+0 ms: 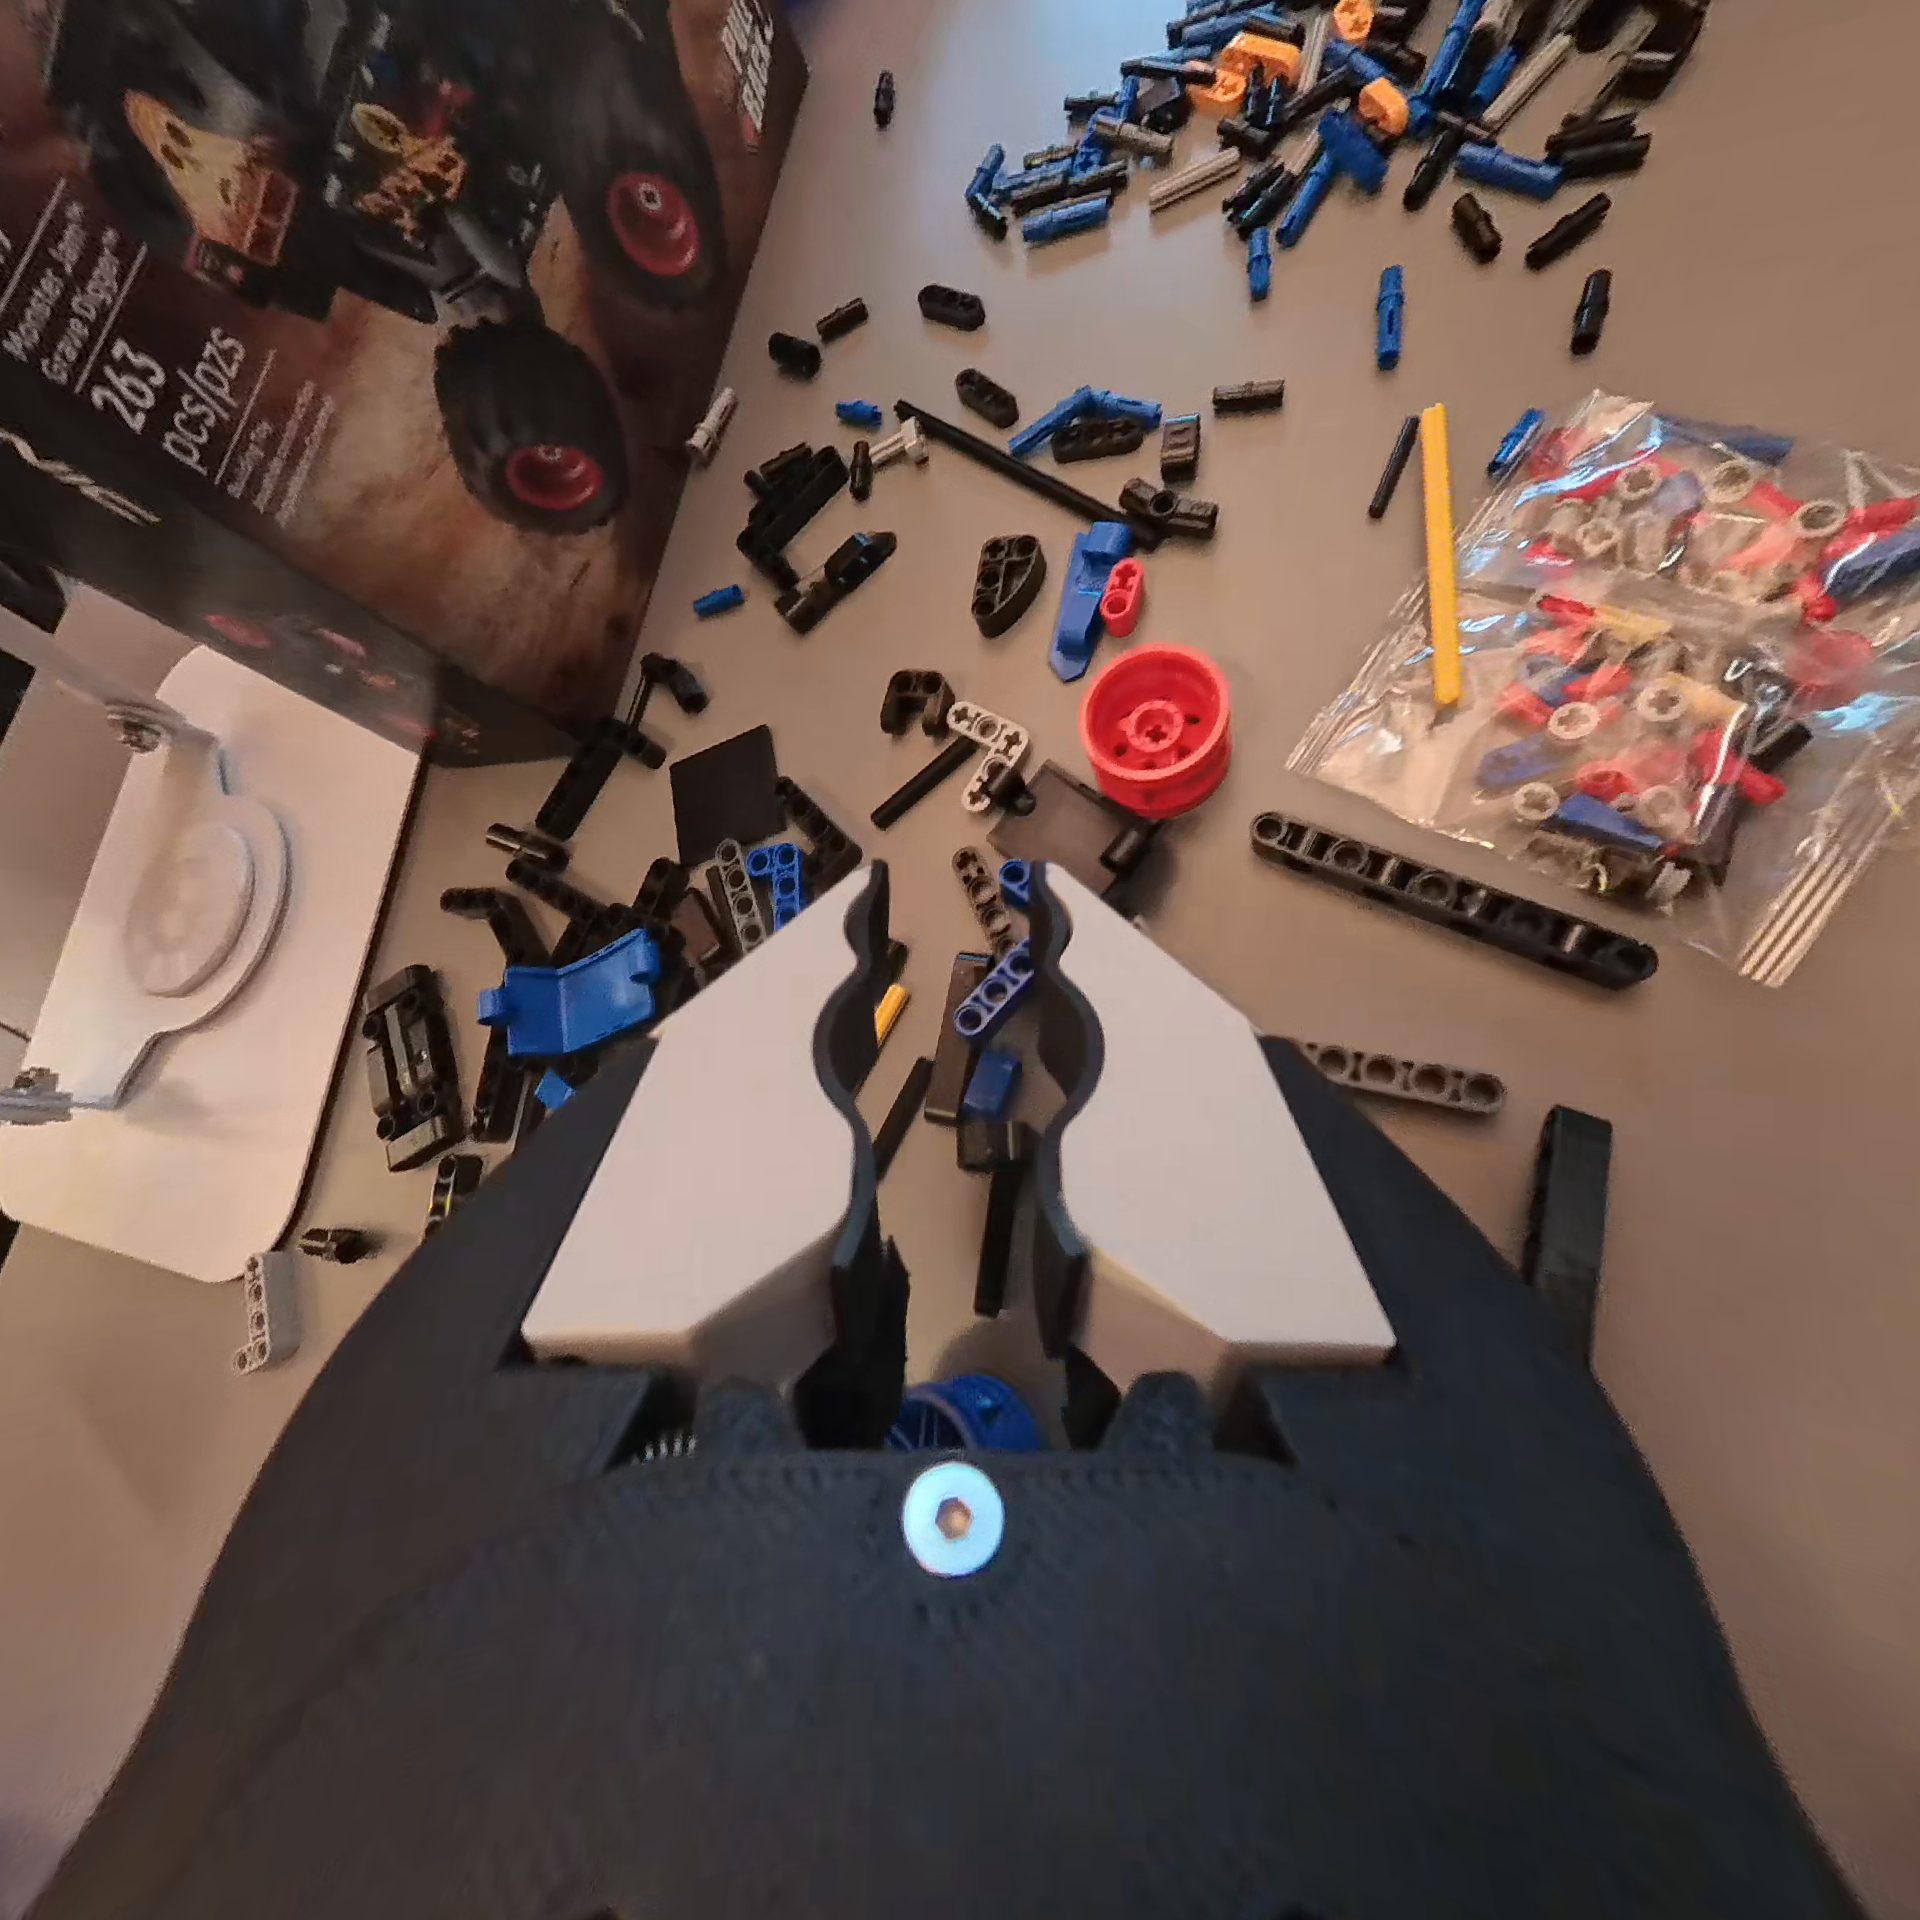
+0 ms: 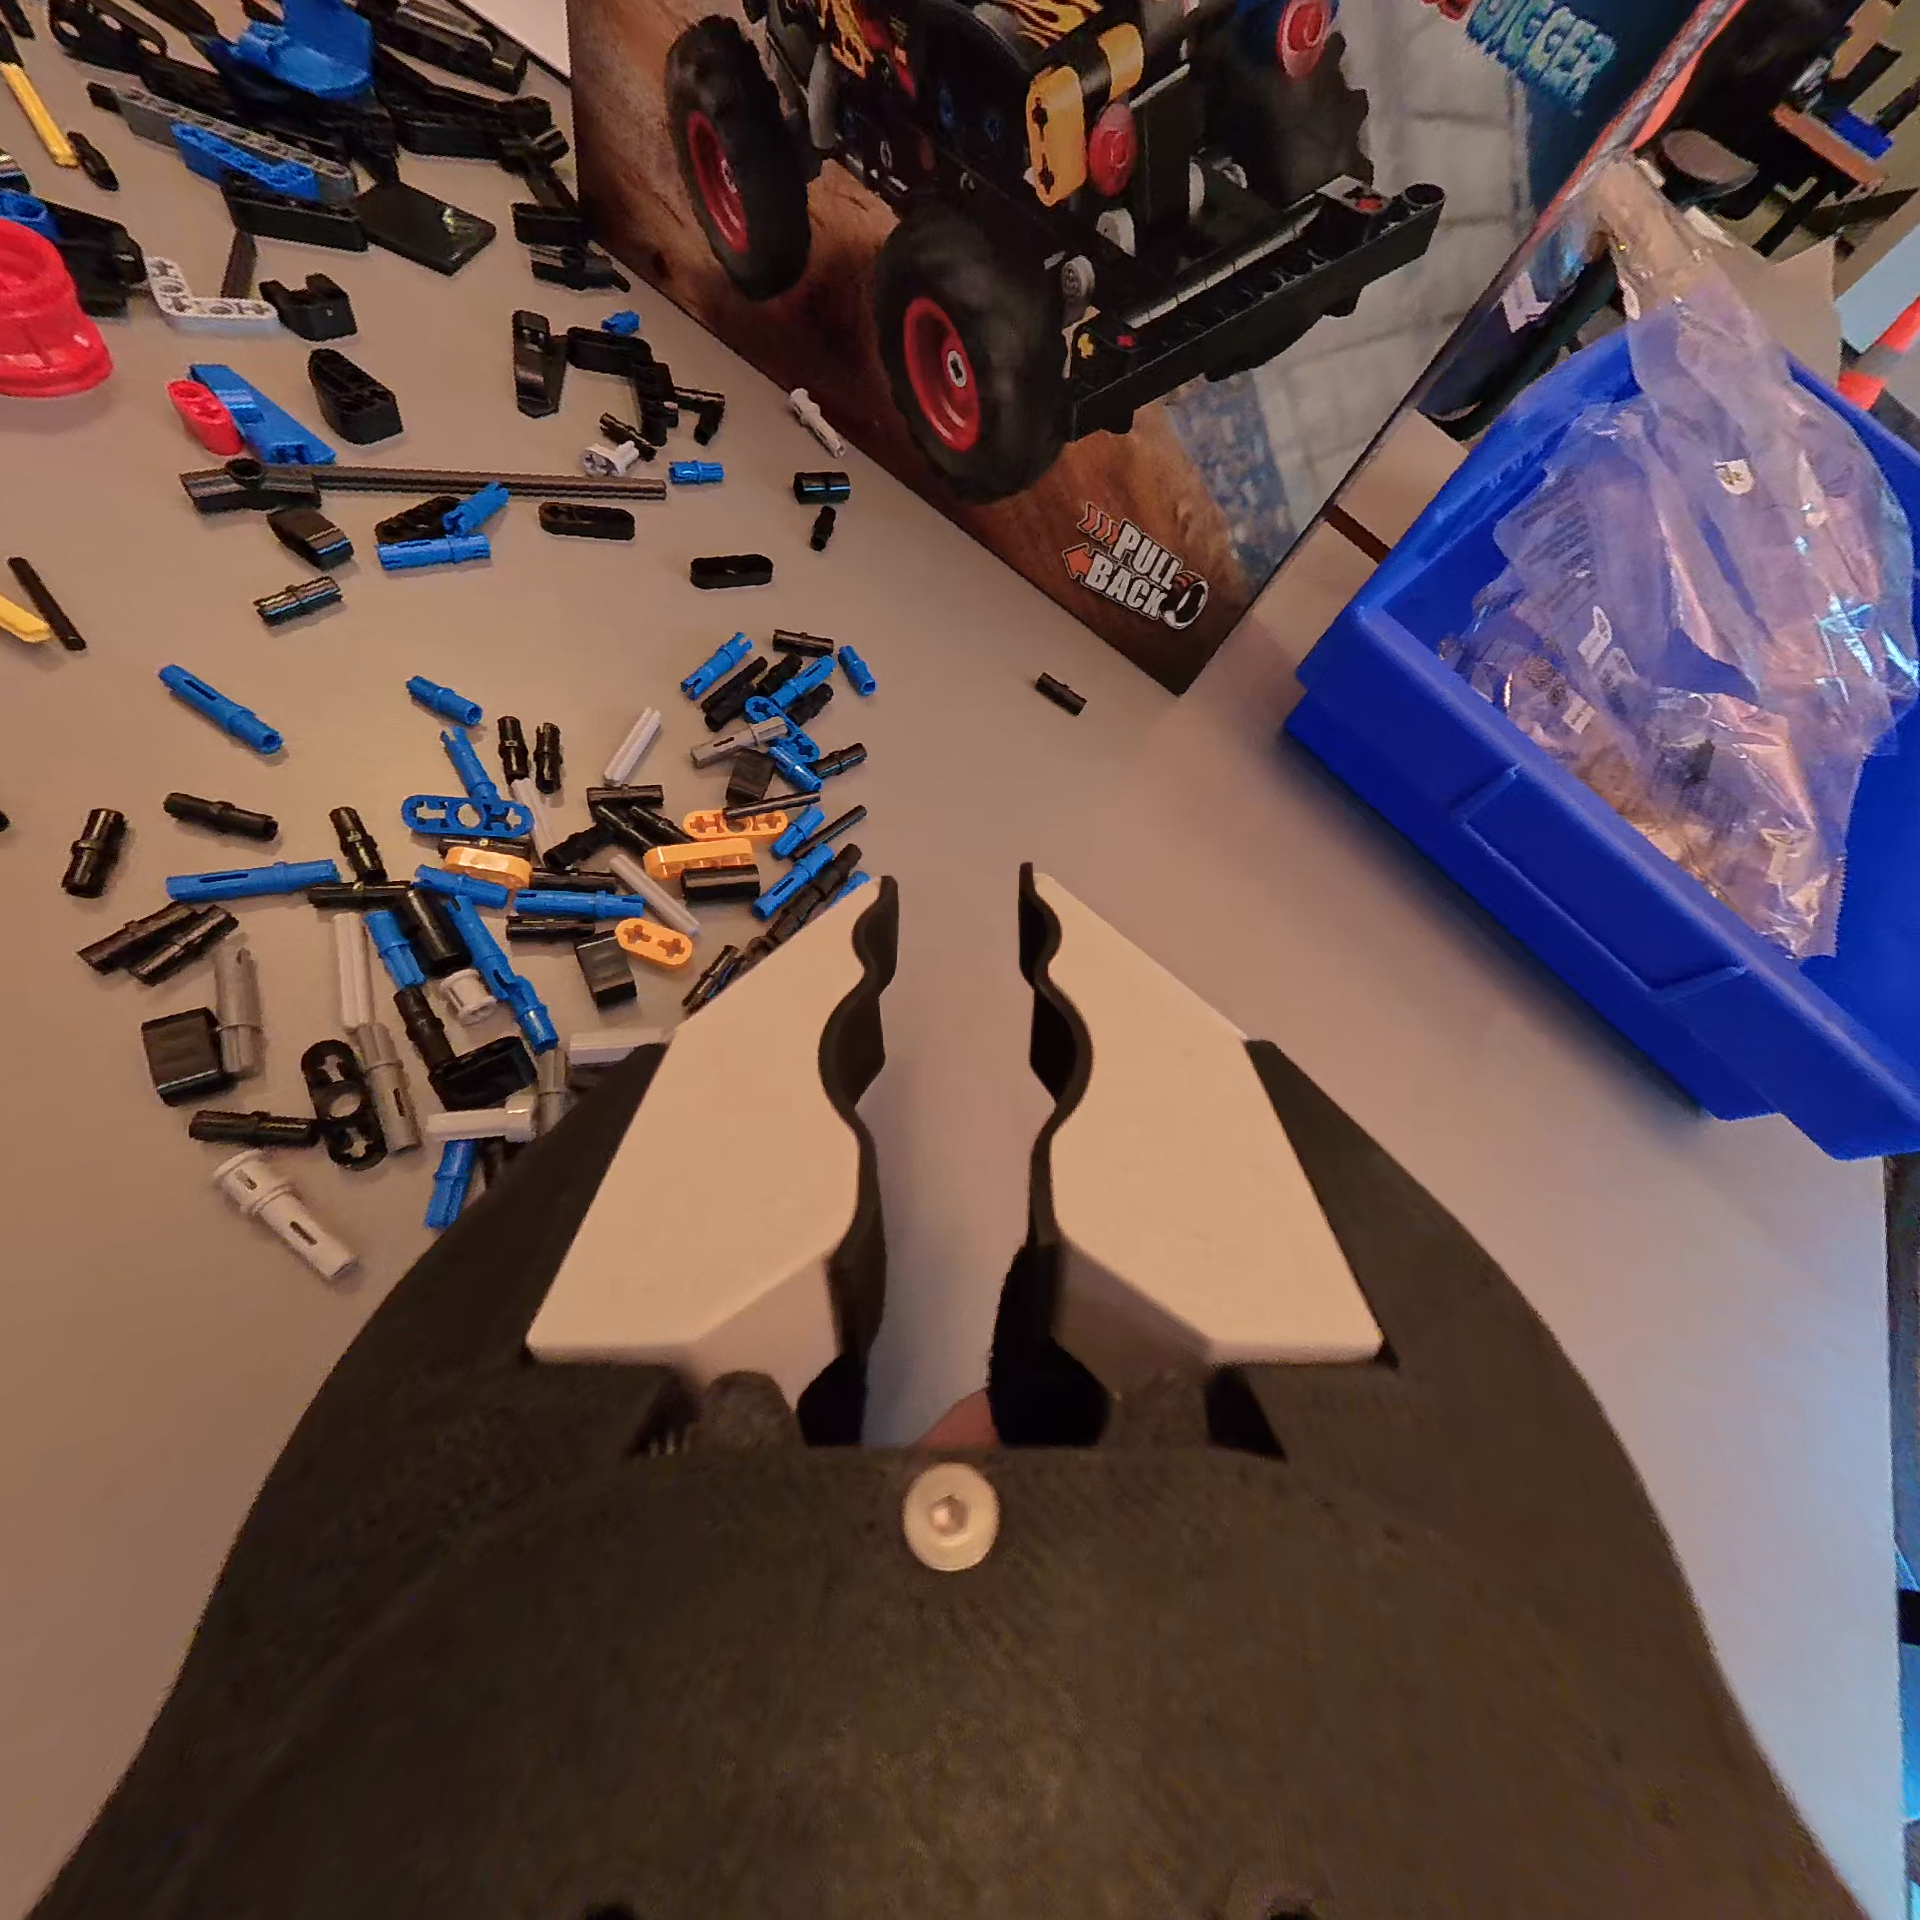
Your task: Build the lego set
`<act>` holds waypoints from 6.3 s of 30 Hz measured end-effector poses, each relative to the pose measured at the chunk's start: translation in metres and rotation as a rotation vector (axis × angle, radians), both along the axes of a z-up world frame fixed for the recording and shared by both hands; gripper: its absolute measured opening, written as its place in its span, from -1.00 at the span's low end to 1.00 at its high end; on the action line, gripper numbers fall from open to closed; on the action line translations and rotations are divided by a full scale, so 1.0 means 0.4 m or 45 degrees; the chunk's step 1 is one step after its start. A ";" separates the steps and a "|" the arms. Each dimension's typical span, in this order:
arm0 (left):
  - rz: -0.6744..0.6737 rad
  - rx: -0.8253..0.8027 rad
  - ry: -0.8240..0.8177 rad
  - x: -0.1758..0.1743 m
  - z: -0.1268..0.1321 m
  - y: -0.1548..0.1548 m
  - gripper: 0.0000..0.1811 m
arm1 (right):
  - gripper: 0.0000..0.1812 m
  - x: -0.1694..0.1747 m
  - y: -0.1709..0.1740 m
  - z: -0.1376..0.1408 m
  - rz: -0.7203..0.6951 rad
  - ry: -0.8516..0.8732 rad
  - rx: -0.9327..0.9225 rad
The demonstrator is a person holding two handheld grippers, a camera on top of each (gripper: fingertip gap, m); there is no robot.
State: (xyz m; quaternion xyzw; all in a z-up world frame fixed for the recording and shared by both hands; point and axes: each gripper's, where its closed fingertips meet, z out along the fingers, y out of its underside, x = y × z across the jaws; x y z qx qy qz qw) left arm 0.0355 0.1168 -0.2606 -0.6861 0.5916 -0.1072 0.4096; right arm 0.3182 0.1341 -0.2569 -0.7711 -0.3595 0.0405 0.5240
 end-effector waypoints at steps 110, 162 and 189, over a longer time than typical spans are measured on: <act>1.403 0.321 -0.443 -1.146 0.334 0.167 -0.29 | -0.75 -0.525 -0.360 0.032 0.629 -0.305 -0.276; -0.557 -0.143 -0.032 0.178 0.093 -0.262 -1.00 | -1.00 -0.518 -0.294 0.091 0.438 -0.325 0.126; -0.048 -0.333 -0.068 0.240 -0.020 -0.067 -1.00 | -1.00 -0.568 -0.190 0.024 0.250 -0.517 0.263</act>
